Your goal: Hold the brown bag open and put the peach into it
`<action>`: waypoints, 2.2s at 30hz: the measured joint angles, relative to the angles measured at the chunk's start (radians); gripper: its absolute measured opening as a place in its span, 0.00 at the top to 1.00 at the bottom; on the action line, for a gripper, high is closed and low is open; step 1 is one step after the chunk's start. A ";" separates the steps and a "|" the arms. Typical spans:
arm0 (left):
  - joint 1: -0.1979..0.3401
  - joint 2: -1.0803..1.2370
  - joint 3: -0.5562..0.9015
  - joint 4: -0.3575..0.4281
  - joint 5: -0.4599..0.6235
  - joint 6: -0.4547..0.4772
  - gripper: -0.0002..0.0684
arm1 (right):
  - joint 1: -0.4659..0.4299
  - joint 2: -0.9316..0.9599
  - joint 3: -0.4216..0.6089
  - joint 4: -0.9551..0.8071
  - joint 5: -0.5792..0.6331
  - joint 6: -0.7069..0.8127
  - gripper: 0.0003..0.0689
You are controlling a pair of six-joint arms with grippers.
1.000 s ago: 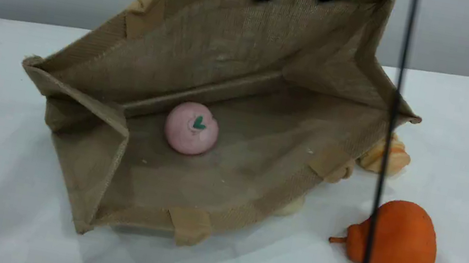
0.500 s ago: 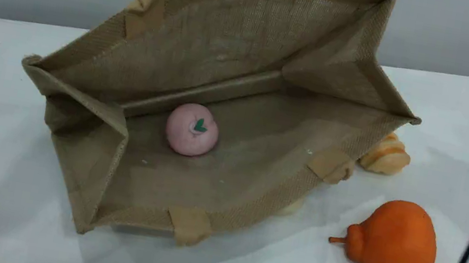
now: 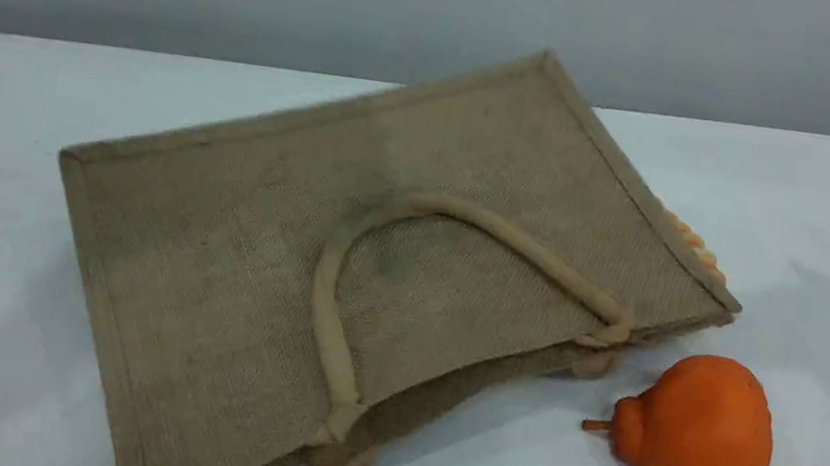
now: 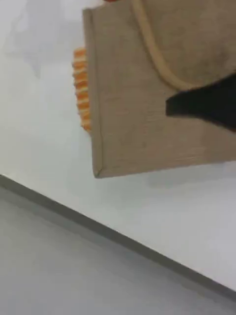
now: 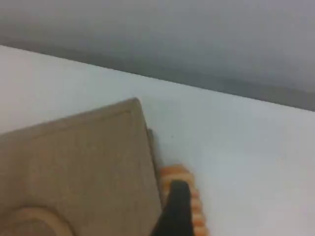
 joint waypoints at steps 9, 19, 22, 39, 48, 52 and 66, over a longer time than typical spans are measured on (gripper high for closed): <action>0.000 -0.095 -0.001 0.199 0.003 -0.288 0.29 | -0.008 -0.182 0.000 -0.010 0.143 0.012 0.14; 0.000 -0.263 0.025 0.473 0.004 -0.673 0.29 | -0.008 -0.547 -0.001 -0.108 0.487 0.185 0.14; 0.000 -0.316 0.071 0.524 0.004 -0.743 0.29 | -0.008 -0.659 -0.001 -0.120 0.569 0.225 0.14; 0.000 -0.792 0.568 0.532 0.001 -0.778 0.29 | -0.007 -1.132 0.001 -0.281 0.797 0.505 0.14; 0.000 -1.166 0.866 0.506 0.002 -0.804 0.29 | -0.006 -1.286 0.076 -0.353 0.793 0.533 0.14; 0.000 -1.371 0.978 0.501 0.004 -0.808 0.29 | -0.006 -1.376 0.189 -0.403 0.793 0.533 0.14; 0.000 -1.870 1.374 0.570 -0.030 -0.910 0.29 | -0.006 -1.469 0.579 -0.550 0.710 0.542 0.14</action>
